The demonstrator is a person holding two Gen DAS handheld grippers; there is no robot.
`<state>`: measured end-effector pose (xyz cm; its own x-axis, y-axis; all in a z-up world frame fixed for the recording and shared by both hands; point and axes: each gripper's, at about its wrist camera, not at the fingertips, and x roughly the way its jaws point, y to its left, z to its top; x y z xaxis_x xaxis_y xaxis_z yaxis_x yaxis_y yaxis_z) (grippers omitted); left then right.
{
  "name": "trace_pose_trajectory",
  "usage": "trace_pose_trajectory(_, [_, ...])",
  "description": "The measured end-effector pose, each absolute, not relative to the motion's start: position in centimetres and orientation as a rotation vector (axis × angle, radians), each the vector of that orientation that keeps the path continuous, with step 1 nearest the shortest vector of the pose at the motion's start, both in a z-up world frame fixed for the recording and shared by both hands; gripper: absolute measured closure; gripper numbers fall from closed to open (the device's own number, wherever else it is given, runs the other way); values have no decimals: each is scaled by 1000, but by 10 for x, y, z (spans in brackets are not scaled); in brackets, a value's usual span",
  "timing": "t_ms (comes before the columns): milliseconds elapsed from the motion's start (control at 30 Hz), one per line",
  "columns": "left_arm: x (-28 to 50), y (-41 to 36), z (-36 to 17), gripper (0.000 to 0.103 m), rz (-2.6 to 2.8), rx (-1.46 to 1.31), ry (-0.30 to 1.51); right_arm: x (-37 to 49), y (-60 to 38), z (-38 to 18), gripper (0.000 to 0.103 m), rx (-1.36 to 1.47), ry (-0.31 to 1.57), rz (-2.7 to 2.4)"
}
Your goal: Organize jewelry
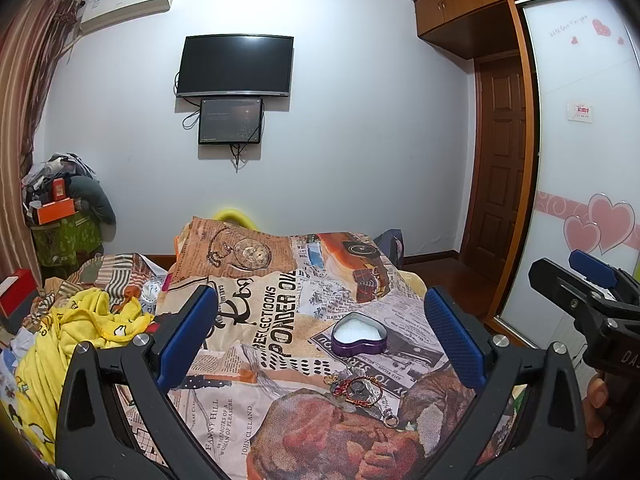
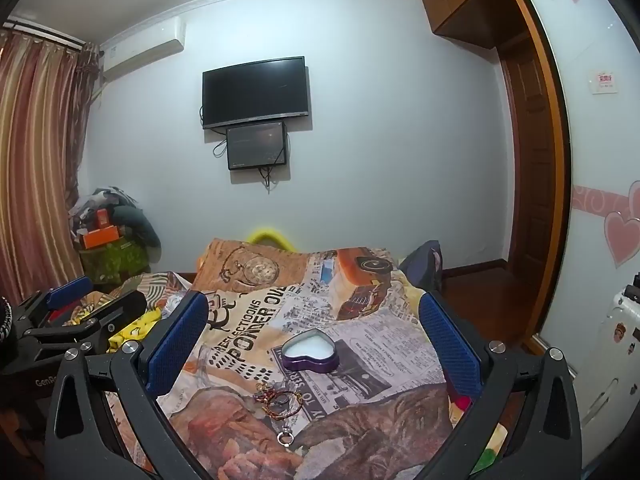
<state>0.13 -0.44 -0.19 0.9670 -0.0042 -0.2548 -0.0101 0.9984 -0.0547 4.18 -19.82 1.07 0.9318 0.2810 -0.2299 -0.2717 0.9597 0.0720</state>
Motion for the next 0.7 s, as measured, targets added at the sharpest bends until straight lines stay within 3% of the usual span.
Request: trace_pose_trajectory(700, [1, -5, 0, 0, 5, -56, 259, 41, -197, 11, 0, 39, 240, 283])
